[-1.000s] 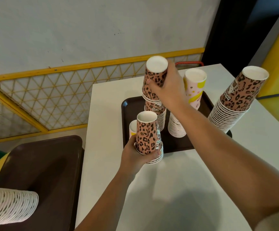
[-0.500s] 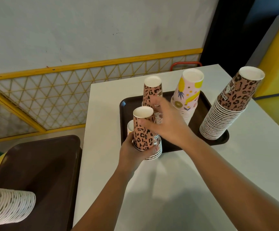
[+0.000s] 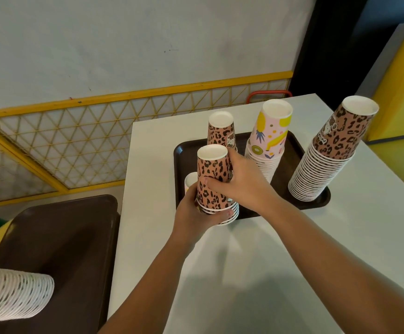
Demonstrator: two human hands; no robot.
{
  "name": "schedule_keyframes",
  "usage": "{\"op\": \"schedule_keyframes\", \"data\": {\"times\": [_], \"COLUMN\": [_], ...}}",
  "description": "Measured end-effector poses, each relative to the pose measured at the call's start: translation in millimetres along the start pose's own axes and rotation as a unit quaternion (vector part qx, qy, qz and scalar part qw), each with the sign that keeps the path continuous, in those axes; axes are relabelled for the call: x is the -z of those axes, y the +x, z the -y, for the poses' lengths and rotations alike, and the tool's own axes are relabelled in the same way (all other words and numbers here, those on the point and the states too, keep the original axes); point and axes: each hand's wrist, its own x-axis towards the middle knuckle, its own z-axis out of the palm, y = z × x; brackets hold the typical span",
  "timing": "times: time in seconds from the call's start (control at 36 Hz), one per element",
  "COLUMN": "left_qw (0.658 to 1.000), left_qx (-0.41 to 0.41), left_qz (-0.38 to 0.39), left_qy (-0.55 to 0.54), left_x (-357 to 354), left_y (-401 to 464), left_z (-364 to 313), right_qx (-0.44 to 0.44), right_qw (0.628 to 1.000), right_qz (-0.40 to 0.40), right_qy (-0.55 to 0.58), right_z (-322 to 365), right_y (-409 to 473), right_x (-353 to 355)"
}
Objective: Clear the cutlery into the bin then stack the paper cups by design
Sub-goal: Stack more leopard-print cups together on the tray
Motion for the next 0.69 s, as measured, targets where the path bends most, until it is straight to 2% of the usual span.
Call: {"op": "schedule_keyframes", "data": {"times": [0.47, 0.69], "left_qw": [0.999, 0.999], "left_qx": [-0.022, 0.003], "left_qz": [0.041, 0.041], "left_qy": [0.02, 0.012], "left_x": [12.5, 11.2], "left_y": [2.8, 2.9], "left_z": [-12.2, -2.3], "right_qx": [0.011, 0.015], "right_qw": [1.0, 0.998], "right_qz": [0.008, 0.003], "right_qy": [0.022, 0.053], "right_z": [5.9, 8.0], "right_y": [7.5, 13.1], "right_x": [11.6, 20.3]}}
